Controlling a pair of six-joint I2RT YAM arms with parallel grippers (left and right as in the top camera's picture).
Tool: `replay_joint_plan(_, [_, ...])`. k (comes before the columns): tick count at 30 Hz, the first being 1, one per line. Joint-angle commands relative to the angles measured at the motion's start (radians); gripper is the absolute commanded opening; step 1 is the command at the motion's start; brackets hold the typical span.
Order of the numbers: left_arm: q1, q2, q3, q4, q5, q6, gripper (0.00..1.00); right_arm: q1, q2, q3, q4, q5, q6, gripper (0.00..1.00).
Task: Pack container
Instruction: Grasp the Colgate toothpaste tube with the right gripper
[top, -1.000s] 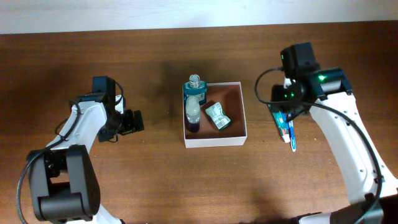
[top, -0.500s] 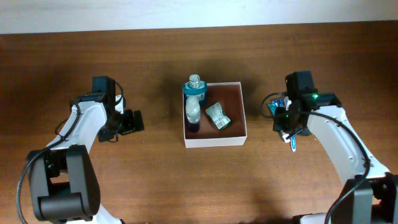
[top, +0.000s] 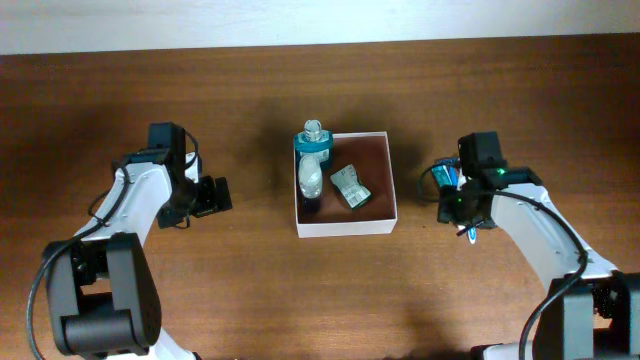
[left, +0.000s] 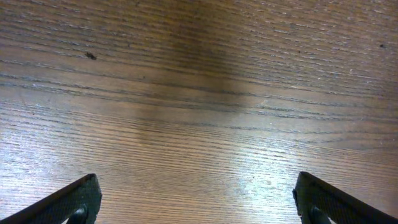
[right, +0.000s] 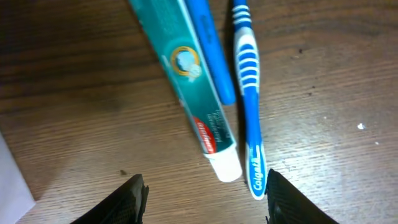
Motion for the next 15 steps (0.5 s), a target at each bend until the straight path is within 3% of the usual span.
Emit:
replay_joint_plan(1, [0.004,0.005,-0.004,0.0,-0.003,0.002,0.99,-0.031,0.016,-0.006,0.004,-0.011,-0.016,0.54])
replay_joint_plan(15, [0.004,0.005,-0.004,0.0,-0.003,0.002,0.99,-0.033,0.145,-0.006,0.048,-0.085,-0.141,0.55])
